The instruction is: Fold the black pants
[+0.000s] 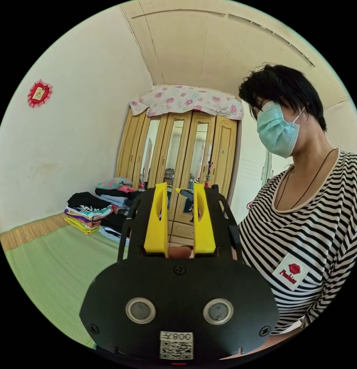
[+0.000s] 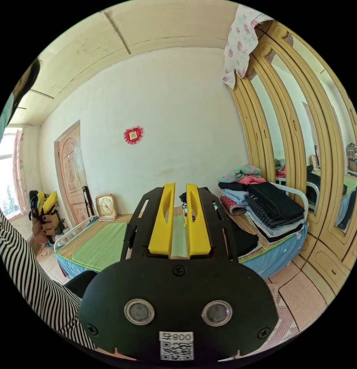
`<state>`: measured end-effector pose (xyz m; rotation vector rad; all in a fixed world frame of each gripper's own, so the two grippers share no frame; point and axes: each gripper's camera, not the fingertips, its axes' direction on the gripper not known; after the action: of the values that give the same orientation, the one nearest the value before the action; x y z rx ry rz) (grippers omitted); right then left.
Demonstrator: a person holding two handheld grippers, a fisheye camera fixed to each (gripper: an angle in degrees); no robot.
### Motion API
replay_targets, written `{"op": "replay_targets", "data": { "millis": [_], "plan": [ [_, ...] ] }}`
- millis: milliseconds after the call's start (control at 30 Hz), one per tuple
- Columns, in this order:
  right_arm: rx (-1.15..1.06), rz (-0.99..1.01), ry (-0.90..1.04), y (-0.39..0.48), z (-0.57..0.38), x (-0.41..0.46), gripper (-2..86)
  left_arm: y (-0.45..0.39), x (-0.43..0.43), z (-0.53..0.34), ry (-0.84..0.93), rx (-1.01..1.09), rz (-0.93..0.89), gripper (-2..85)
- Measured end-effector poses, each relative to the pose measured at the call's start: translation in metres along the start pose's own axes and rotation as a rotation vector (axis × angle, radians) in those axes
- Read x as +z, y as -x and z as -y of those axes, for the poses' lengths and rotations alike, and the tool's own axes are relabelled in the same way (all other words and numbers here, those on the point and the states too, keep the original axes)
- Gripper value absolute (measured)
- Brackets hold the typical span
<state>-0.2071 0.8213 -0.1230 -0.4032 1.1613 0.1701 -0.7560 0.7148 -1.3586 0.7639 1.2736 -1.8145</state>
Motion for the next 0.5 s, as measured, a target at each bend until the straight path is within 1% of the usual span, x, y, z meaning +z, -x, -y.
{"op": "replay_targets", "data": {
  "millis": [167,333,500],
  "plan": [
    [-0.035,0.011,0.045,-0.001,0.005,0.025,5.8,0.014,-0.015,-0.02,-0.079,-0.057,0.046,9.3],
    [-0.017,0.028,0.102,-0.016,0.009,0.061,6.1,0.036,-0.005,-0.033,-0.06,-0.132,0.031,9.3],
    [-0.032,-0.047,0.169,-0.032,0.012,0.101,6.4,0.059,0.013,-0.034,-0.061,-0.157,0.032,9.0]
  ]
}}
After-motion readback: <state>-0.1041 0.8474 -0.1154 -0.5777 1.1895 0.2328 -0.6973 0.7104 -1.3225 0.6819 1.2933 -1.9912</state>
